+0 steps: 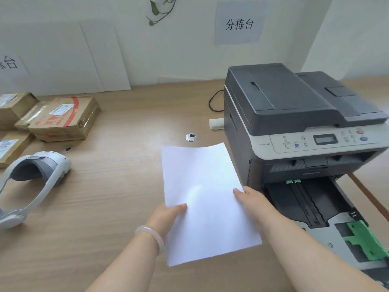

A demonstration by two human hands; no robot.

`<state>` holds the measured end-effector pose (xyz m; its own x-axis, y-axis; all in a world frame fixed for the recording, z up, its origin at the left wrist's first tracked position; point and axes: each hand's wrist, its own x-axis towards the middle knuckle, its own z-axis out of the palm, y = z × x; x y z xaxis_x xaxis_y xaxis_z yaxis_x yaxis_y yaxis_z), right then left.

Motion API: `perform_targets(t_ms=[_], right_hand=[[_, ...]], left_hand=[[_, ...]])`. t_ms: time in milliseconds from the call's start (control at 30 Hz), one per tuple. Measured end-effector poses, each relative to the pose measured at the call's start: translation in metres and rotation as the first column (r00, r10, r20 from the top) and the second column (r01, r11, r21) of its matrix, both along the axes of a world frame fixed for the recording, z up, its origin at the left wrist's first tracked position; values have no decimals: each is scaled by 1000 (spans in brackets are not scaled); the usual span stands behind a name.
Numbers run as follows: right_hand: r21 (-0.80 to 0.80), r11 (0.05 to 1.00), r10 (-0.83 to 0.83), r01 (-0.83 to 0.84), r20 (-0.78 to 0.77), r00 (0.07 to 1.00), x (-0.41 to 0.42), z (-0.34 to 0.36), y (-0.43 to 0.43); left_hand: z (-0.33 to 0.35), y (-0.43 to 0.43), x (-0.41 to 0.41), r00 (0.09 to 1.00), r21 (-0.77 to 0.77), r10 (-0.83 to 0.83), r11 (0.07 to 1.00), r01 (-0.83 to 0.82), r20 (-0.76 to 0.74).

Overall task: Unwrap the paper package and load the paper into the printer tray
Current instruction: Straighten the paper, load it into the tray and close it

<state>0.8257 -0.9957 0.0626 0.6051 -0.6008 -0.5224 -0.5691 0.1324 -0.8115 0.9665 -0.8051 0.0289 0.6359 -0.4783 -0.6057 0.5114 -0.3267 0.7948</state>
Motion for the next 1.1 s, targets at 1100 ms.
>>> perform_targets(t_ms=[1100], right_hand=[[-93, 986, -156, 136, -261, 953, -321, 15, -152]], left_hand=[[10, -182, -299, 980, 111, -198, 974, 198, -8]])
